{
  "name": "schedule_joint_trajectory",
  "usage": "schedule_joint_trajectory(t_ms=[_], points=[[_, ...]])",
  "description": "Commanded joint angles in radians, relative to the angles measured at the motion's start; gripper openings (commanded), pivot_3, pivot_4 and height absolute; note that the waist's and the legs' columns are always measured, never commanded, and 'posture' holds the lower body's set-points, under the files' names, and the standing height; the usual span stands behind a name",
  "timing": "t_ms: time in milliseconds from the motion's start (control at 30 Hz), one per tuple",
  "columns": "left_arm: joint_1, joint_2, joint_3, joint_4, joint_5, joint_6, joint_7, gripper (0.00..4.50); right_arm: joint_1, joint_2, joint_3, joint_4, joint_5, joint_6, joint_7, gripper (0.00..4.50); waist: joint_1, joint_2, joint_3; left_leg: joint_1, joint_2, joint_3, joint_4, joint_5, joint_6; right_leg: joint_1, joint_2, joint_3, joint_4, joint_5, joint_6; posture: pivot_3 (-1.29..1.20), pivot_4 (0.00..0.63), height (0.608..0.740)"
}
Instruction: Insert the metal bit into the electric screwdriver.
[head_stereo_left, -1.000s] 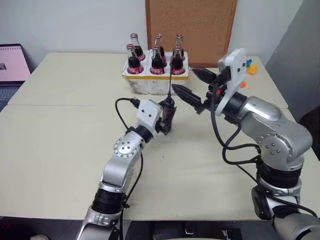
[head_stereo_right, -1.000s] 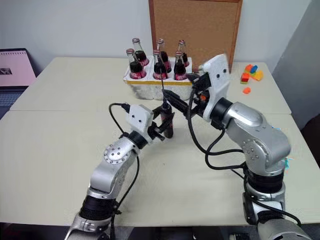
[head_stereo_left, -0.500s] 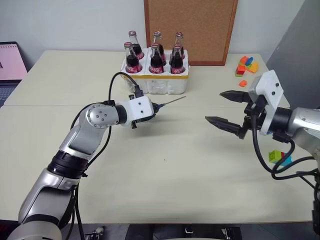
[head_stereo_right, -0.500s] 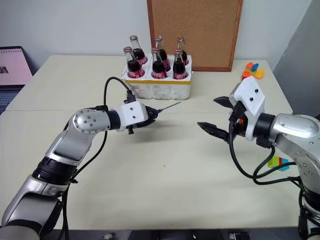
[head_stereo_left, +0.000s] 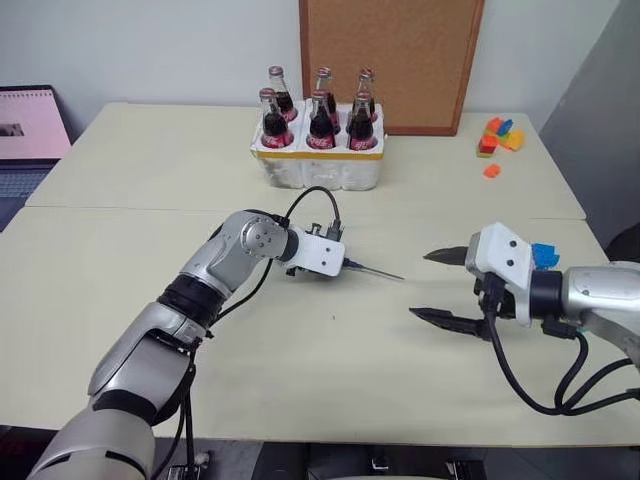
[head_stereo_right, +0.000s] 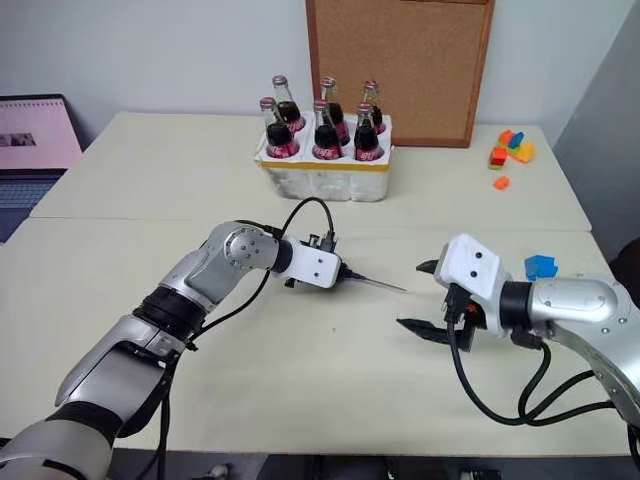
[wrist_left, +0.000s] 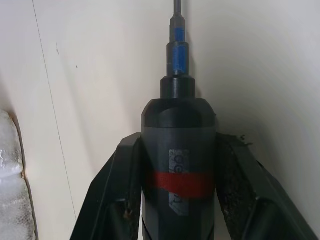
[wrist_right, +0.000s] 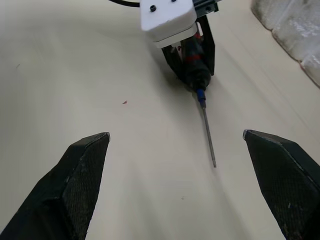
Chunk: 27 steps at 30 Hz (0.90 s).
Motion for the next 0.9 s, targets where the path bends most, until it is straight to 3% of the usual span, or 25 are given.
schedule_joint_trajectory(t_ms=[33,333,467,667,800,900], points=[[0.027,-0.014,-0.027,0.034,0.019,-0.002,-0.04,2.8,0.016,-0.018,-0.029,-0.018,-0.016,-0.029,0.0,4.5,0.001,0.0,0.0,0.0,0.0,0.0,0.0,0.0,0.0,0.0,0.0,0.0,0.0,0.0,0.0,0.0,0.15,0.74],[0.045,-0.033,0.045,-0.001,-0.047,0.028,-0.067,4.48,0.026,-0.021,-0.025,0.01,-0.039,-0.06,0.016,4.5,0.002,0.0,0.0,0.0,0.001,0.0,0.0,0.0,0.0,0.001,0.001,0.0,0.0,0.0,0.0,0.0,0.15,0.74],[0.05,-0.026,0.092,-0.026,-0.092,0.078,-0.088,4.48,0.018,-0.029,-0.018,0.031,-0.052,-0.08,0.032,4.5,0.002,0.0,0.0,0.0,0.0,0.0,0.0,0.0,0.0,0.001,0.001,0.0,0.0,0.0,0.0,0.0,0.15,0.74],[0.086,0.014,0.271,-0.166,-0.279,0.33,-0.129,4.48,0.014,-0.045,-0.037,0.074,-0.074,-0.123,0.061,4.5,-0.001,0.0,0.0,0.0,0.001,-0.001,0.0,0.0,0.0,0.0,0.001,0.0,0.001,0.0,0.0,0.0,0.15,0.74],[0.165,0.178,0.432,-0.311,-0.435,0.542,-0.226,4.48,0.051,-0.042,-0.129,0.092,-0.044,-0.15,0.091,4.5,-0.009,-0.002,0.001,-0.002,0.002,-0.001,0.0,0.0,0.0,-0.004,0.002,0.0,0.004,0.0,0.0,0.0,0.15,0.74],[0.28,0.302,0.5,-0.433,-0.491,0.569,-0.27,4.48,0.099,-0.04,-0.202,0.1,-0.023,-0.174,0.129,4.5,-0.019,-0.002,0.001,-0.001,0.004,-0.002,0.0,0.0,-0.001,-0.006,0.0,0.001,0.007,0.0,-0.001,0.0,0.15,0.74]])
